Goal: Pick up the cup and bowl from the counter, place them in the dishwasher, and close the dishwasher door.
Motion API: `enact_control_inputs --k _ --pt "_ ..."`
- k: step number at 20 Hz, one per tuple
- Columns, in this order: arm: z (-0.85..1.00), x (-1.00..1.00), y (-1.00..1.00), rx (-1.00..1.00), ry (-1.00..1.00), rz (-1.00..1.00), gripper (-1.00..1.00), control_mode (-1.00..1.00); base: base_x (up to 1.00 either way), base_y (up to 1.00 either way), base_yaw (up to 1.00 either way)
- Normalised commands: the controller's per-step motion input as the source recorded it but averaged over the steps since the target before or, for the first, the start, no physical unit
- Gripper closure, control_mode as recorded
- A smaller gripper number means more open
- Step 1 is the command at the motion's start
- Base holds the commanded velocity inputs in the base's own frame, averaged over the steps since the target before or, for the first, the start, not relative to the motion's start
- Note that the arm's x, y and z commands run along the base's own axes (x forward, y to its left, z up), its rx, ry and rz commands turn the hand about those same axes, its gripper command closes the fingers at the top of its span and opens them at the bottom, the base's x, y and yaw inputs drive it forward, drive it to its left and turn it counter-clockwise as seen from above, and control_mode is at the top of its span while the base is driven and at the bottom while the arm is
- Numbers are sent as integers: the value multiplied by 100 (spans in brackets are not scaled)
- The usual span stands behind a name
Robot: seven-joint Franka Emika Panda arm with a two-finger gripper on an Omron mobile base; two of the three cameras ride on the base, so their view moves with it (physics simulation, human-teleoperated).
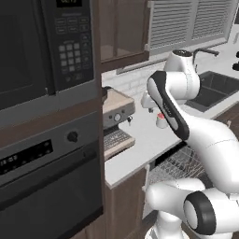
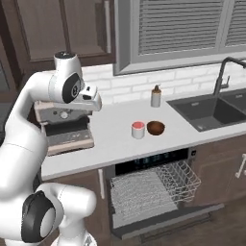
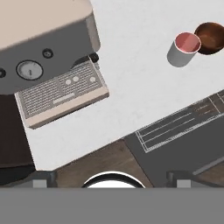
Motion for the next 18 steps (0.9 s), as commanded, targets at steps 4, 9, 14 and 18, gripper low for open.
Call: enact_control_inputs --k 4,9,14,18 --pt "0 0 0 0 0 0 -100 100 10 36 -39" --pt "0 0 0 0 0 0 -100 100 17 45 -40" --pt "0 0 0 0 0 0 -100 100 24 51 -37" --pt "0 0 0 0 0 0 -100 100 12 52 -31"
